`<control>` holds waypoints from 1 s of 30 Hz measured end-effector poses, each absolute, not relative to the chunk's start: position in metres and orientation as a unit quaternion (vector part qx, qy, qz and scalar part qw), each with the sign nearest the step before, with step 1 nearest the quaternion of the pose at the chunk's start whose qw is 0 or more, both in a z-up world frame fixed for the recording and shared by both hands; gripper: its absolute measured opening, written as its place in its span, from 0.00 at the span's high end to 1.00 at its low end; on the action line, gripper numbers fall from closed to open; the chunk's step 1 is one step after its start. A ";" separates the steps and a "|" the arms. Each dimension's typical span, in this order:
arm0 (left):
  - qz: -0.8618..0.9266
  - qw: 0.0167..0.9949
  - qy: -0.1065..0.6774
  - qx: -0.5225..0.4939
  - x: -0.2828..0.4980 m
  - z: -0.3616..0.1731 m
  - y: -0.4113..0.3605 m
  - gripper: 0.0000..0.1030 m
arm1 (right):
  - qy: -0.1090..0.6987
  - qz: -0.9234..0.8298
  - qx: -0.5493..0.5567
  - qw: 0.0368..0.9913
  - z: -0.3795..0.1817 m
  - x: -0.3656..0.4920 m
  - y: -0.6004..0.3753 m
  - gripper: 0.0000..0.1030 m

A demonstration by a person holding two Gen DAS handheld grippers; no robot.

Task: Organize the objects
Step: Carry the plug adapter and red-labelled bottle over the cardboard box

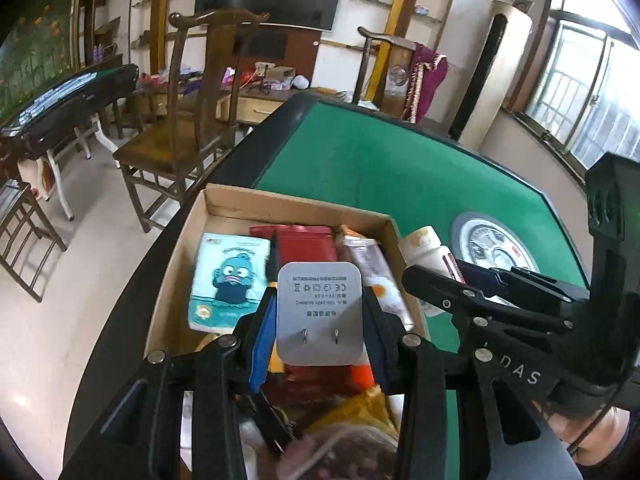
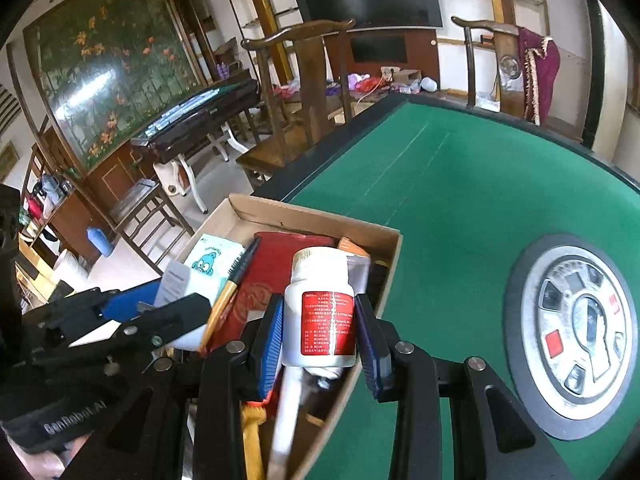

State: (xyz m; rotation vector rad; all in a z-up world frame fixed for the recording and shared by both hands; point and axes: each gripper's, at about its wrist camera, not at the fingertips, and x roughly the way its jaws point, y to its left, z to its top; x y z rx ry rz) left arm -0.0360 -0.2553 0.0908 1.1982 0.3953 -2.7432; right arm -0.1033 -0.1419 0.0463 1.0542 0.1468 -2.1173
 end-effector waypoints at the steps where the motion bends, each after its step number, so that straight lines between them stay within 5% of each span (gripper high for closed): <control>1: -0.906 0.059 0.132 0.399 -0.038 0.089 -0.257 0.62 | 0.060 -0.827 0.415 0.375 0.044 -0.106 -0.146 0.64; 30: -0.885 0.050 0.113 0.449 -0.059 0.066 -0.262 0.62 | 0.054 -0.809 0.473 0.346 0.011 -0.158 -0.181 0.64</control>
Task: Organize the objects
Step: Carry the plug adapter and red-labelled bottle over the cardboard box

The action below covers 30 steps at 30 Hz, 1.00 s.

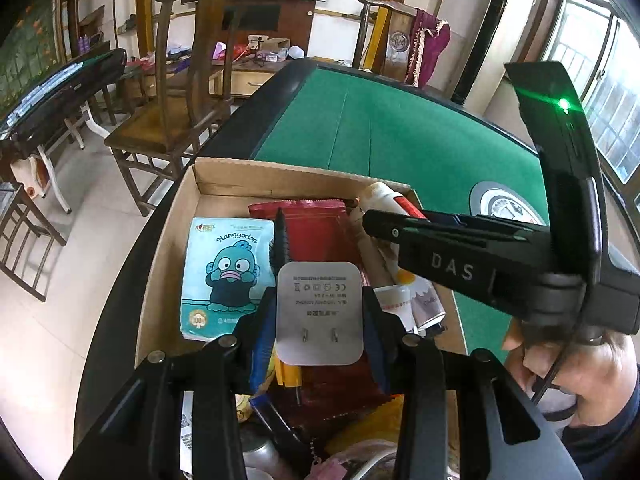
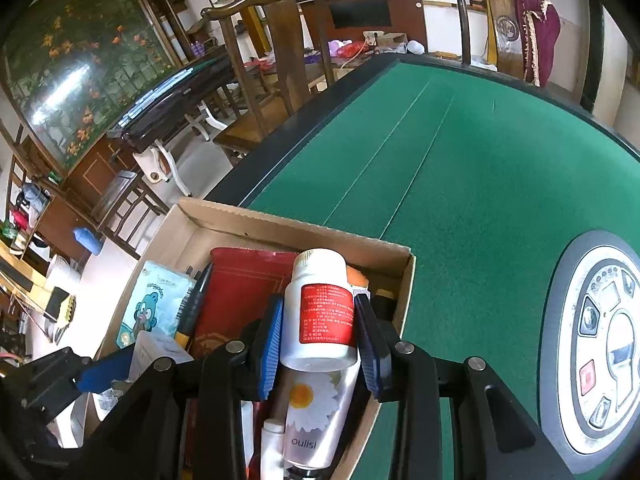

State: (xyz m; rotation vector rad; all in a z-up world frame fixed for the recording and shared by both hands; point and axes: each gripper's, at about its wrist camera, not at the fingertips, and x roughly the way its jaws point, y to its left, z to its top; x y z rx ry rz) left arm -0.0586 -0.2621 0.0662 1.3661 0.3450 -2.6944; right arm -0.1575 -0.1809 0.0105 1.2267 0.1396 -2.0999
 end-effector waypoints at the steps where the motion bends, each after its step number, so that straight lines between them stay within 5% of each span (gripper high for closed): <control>1: -0.885 0.051 0.113 0.448 -0.058 0.066 -0.261 0.62 | 0.054 -0.809 0.472 0.345 0.010 -0.158 -0.181 0.64; 30: -0.887 0.059 0.094 0.449 -0.058 0.060 -0.262 0.62 | 0.081 -0.808 0.471 0.346 0.008 -0.155 -0.208 0.63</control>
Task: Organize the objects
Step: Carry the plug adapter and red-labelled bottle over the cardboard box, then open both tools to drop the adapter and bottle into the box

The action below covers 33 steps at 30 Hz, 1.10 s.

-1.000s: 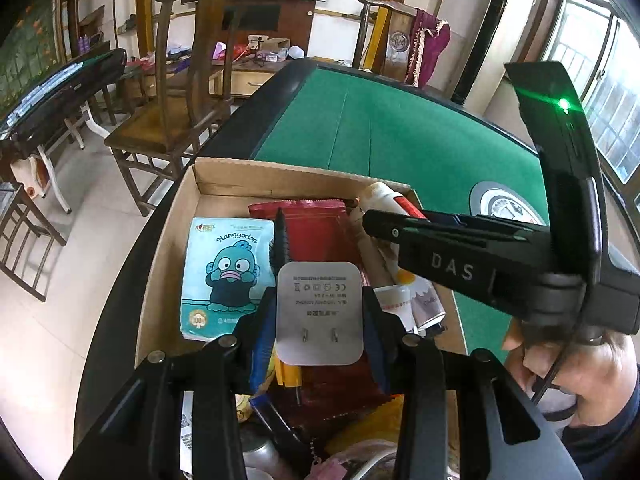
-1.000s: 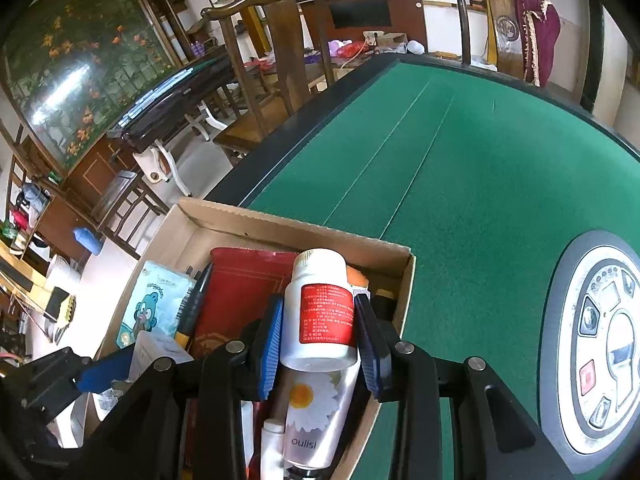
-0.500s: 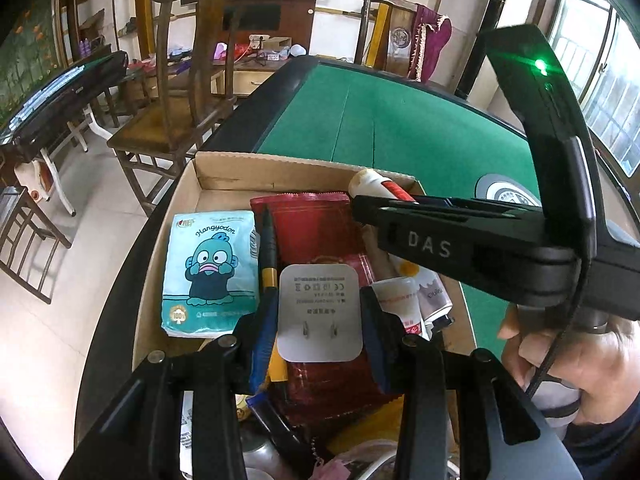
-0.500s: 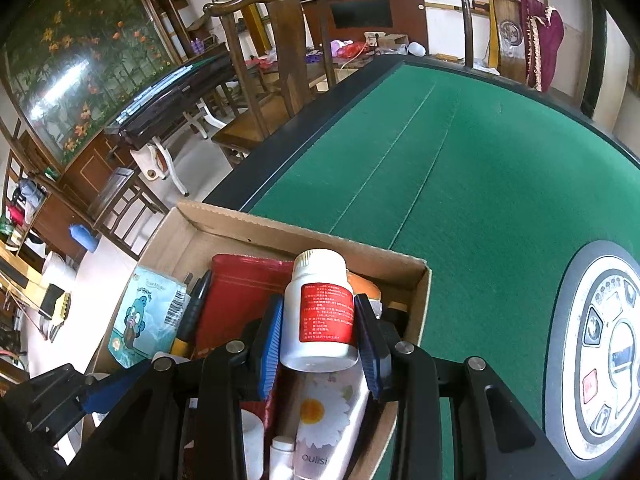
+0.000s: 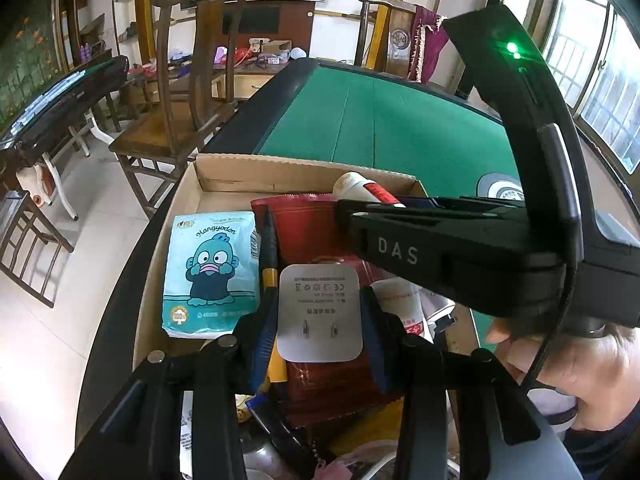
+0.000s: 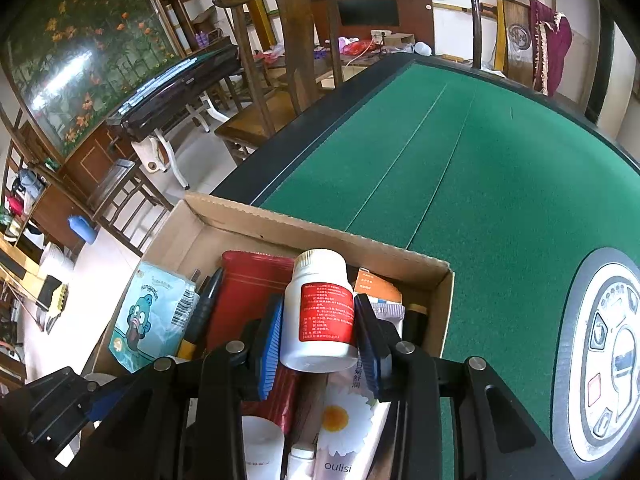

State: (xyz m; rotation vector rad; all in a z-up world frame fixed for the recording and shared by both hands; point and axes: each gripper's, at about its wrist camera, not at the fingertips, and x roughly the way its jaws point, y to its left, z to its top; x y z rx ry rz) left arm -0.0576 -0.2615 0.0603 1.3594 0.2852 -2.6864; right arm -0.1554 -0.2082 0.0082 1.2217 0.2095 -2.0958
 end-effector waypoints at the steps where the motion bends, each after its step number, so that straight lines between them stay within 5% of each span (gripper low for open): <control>1: -0.887 0.058 0.096 0.449 -0.058 0.060 -0.262 0.62 | 0.080 -0.807 0.472 0.346 0.008 -0.155 -0.208 0.63; 9: -0.884 0.060 0.102 0.452 -0.059 0.059 -0.264 0.60 | 0.077 -0.803 0.477 0.348 0.011 -0.154 -0.206 0.51; 25: -0.889 0.073 0.090 0.443 -0.049 0.071 -0.253 0.28 | 0.080 -0.826 0.438 0.345 0.042 -0.134 -0.184 0.34; 33: -0.906 0.115 0.063 0.402 -0.024 0.095 -0.234 0.26 | 0.072 -0.843 0.399 0.353 0.070 -0.104 -0.146 0.10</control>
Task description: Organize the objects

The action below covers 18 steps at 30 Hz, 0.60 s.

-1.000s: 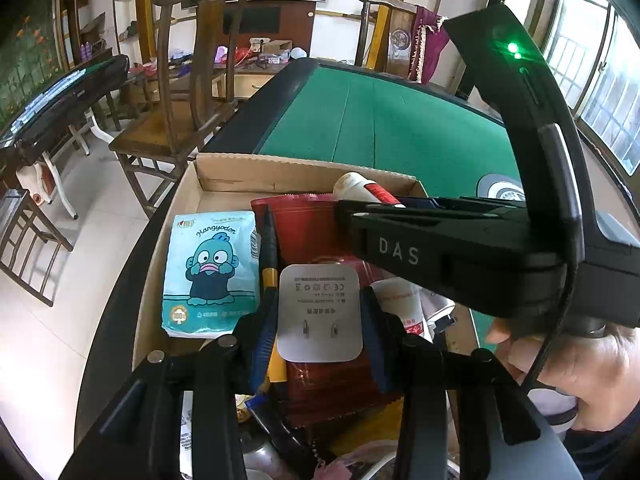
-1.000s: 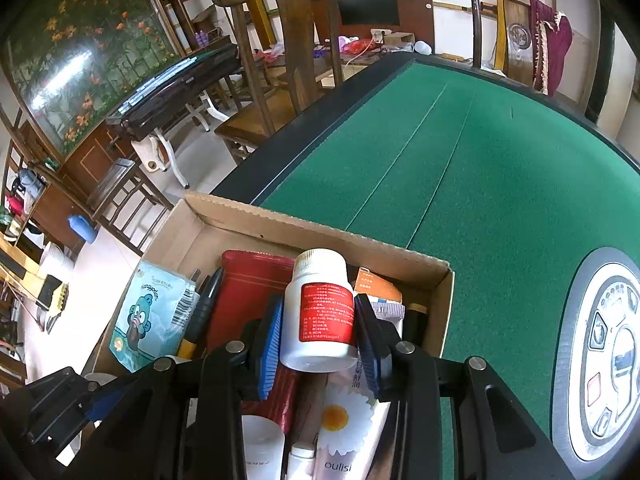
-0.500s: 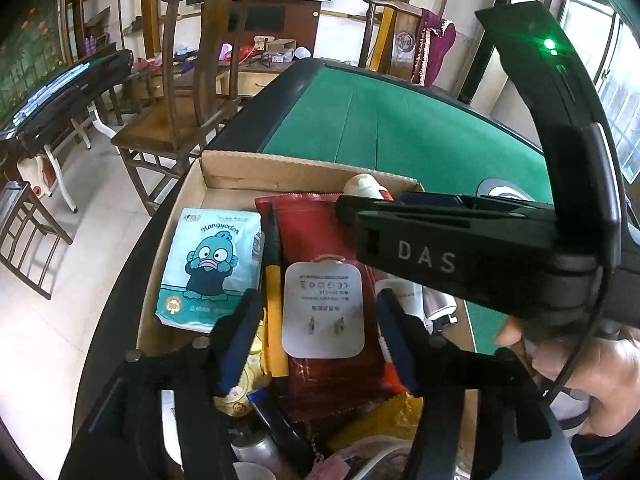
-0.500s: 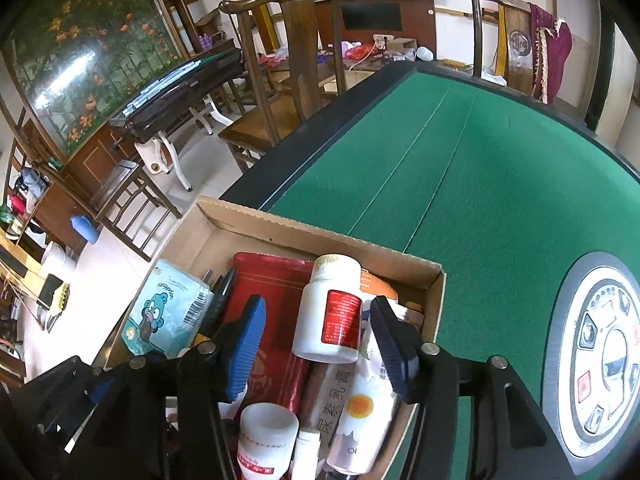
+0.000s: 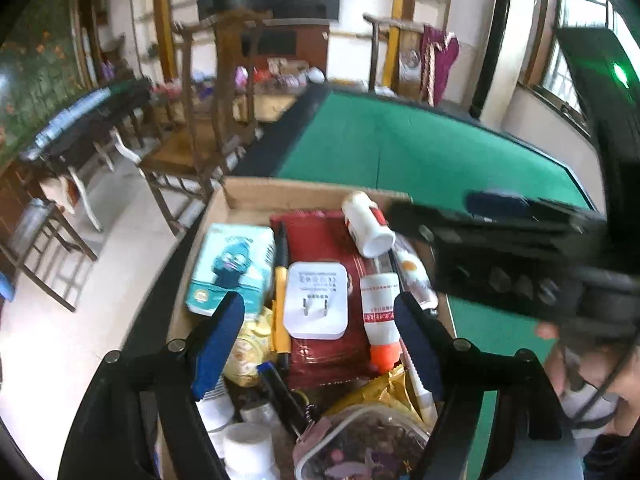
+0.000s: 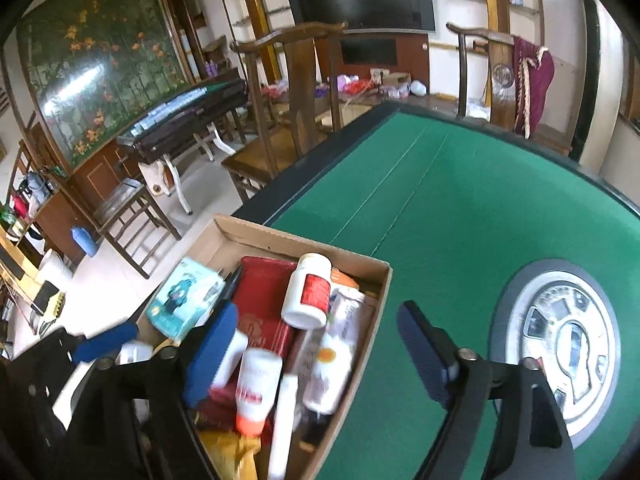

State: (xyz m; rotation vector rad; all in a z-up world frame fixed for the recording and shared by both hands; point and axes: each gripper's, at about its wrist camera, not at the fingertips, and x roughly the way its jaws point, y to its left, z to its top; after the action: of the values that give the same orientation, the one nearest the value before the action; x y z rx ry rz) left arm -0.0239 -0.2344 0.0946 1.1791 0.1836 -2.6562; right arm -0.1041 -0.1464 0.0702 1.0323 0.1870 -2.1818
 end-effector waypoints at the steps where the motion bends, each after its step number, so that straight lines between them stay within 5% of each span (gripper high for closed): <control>1: -0.910 0.124 0.055 0.391 -0.018 0.100 -0.231 0.26 | 0.068 -0.848 0.389 0.354 0.075 -0.096 -0.137 0.08; 6: -0.935 0.159 0.014 0.316 0.025 0.125 -0.201 0.21 | 0.047 -0.871 0.333 0.357 0.093 -0.044 -0.086 0.01; 18: -0.964 0.173 -0.008 0.202 0.123 0.149 -0.139 0.12 | 0.054 -0.899 0.242 0.361 0.073 0.036 0.002 0.00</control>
State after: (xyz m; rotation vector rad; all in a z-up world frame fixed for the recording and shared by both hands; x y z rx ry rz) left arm 0.1233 -0.1395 0.1485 0.5728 -0.0227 -2.7342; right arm 0.0364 0.0024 0.0732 0.6245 0.1402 -2.3163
